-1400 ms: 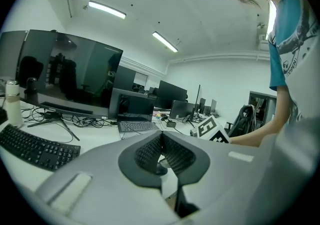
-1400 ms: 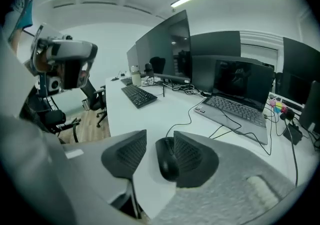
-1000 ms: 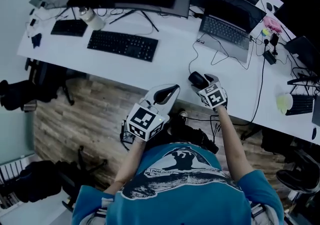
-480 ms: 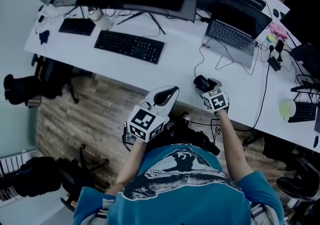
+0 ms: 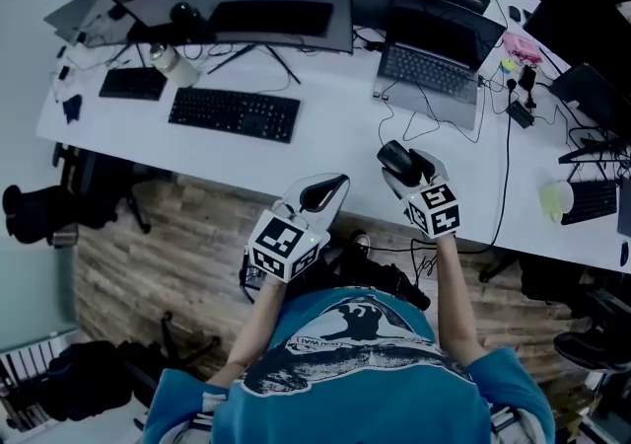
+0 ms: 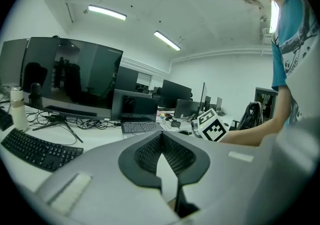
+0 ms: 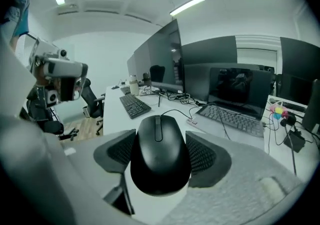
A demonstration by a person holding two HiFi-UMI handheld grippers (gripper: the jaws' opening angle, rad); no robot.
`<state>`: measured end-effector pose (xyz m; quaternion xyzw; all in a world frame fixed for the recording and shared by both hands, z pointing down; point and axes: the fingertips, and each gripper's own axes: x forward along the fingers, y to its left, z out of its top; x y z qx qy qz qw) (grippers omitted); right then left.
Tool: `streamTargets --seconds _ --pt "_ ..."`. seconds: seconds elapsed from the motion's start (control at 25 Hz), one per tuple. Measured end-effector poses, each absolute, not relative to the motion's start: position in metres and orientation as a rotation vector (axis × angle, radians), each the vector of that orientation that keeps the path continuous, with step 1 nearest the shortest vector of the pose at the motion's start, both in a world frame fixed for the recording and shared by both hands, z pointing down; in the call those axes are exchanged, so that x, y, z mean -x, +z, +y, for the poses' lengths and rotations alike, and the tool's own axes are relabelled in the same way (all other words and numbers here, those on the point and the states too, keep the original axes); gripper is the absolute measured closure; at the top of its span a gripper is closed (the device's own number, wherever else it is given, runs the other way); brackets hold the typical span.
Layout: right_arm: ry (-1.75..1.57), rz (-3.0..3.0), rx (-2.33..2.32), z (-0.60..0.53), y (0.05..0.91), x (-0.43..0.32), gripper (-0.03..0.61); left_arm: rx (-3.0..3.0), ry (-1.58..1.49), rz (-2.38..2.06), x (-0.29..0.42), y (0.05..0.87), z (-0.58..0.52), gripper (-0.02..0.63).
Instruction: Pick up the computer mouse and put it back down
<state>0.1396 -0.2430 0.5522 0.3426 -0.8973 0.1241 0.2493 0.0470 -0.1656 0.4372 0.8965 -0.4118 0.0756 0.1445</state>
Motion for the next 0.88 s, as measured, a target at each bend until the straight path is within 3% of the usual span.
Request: streamTargets --seconds 0.52,0.88 --pt "0.225 -2.586 -1.168 -0.223 0.432 -0.181 0.27 -2.699 0.206 -1.019 -0.089 0.426 -0.189 0.598" --pt "0.215 -2.5 -1.321 -0.228 0.432 -0.23 0.27 -2.75 0.217 -0.883 -0.127 0.426 -0.198 0.597"
